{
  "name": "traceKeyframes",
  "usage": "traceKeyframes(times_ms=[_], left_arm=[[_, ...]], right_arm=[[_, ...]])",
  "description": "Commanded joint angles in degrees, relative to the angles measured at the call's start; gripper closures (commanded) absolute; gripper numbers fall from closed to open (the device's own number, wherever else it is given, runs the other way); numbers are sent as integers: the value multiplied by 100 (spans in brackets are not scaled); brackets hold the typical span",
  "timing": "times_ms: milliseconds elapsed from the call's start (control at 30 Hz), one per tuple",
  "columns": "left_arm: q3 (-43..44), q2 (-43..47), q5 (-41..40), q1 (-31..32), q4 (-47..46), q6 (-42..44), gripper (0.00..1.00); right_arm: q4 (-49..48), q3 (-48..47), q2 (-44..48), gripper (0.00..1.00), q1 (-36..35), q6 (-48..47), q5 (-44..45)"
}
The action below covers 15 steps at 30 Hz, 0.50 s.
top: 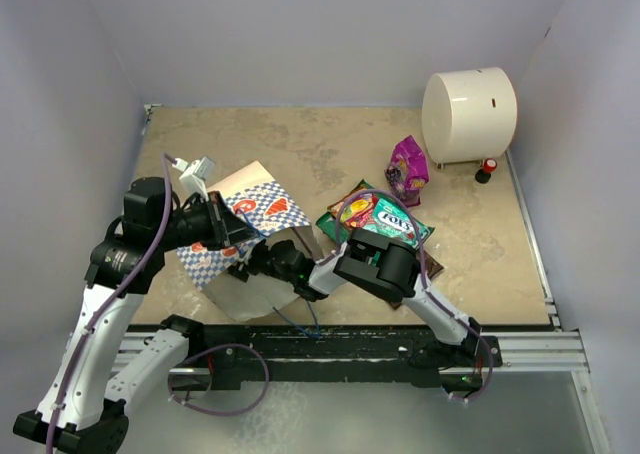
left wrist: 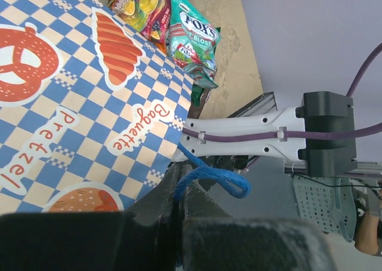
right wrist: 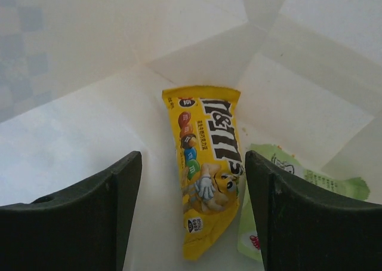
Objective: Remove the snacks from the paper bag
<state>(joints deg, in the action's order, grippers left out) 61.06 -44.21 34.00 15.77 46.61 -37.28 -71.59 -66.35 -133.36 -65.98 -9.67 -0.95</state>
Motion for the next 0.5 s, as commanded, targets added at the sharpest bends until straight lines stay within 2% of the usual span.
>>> traceKeyframes(times_ms=[0,167,400,467], left_arm=[[179,93,-77,-15,-32,68,100],[243,128,-156,-16,111,84,100],[318,197,-500,-21,284,93,100],[325,203,-607,-21,313,89,100]], right_arm=[[126,-361,-108,29,2,86,124],[564,-516,-207,36,4,0,279],[525,-429,17,54,-2,-75,193],[460,-347,156,63,-3,-44,82]])
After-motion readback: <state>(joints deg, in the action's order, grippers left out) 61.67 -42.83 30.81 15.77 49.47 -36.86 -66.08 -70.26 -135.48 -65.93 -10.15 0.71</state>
